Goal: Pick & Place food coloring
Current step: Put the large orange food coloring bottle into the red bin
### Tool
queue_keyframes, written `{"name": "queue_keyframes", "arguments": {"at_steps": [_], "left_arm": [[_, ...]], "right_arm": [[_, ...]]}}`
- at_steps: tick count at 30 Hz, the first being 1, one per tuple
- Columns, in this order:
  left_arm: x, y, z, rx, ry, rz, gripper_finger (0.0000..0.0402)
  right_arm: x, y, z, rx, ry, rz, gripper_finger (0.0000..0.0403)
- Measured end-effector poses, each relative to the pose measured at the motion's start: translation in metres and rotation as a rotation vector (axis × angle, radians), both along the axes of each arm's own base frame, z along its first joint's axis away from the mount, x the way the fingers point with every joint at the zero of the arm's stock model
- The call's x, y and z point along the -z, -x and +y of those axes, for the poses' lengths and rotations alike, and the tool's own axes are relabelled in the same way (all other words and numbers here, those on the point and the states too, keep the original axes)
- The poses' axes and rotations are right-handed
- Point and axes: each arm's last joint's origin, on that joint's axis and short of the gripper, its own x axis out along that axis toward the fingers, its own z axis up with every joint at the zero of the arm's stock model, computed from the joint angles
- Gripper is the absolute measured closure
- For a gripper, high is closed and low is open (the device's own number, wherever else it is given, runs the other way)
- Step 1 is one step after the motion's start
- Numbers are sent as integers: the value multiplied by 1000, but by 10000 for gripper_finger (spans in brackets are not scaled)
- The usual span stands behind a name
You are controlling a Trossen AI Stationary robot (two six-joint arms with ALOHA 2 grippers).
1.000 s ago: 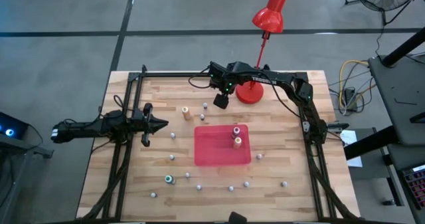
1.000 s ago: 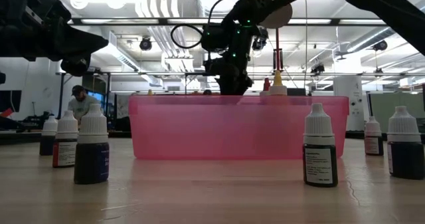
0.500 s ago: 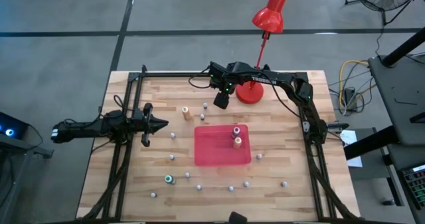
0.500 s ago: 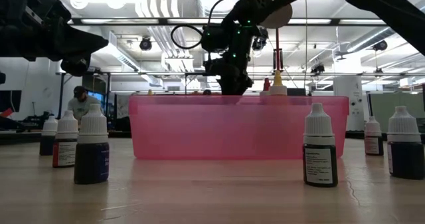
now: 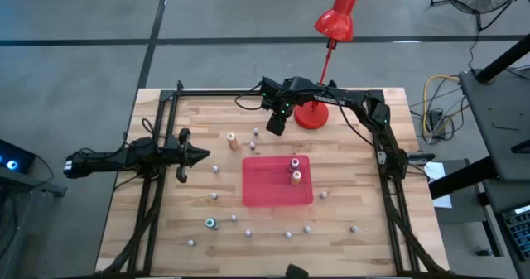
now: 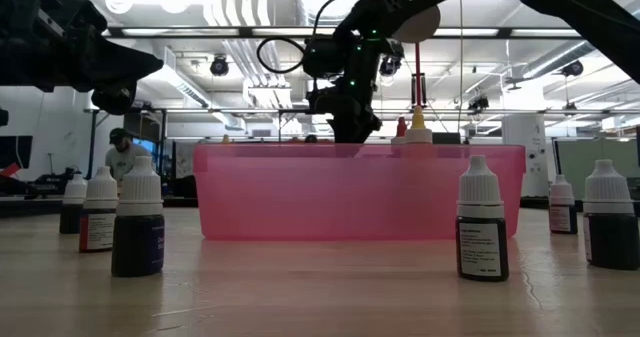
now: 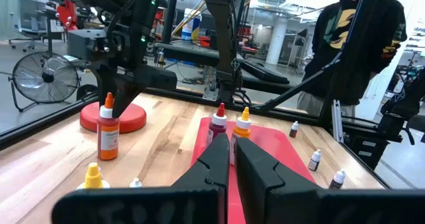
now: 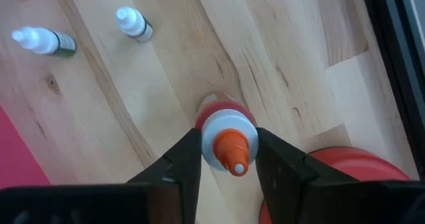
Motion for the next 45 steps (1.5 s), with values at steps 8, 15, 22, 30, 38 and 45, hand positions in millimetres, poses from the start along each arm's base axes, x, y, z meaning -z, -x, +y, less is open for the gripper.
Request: {"name": "queue_keyframes", "arguments": {"at_steps": [8,15,22,30,38,45], "left_arm": [[0,0,0,0,0,0,402],[0,0,0,0,0,0,402],[0,0,0,0,0,0,402],[0,0,0,0,0,0,402],[0,0,0,0,0,0,402],[0,0,0,0,0,0,402]], "right_arm": [[-17,0,3,-5,-4,9,291],[-41,2,11,-34,-3,24,291],[-65,4,26,-64,-15,50,292],[-90,6,50,-95,-27,66,292],[-113,5,74,-115,-19,20,292],[-124,10,101,-123,-32,20,292]]}}
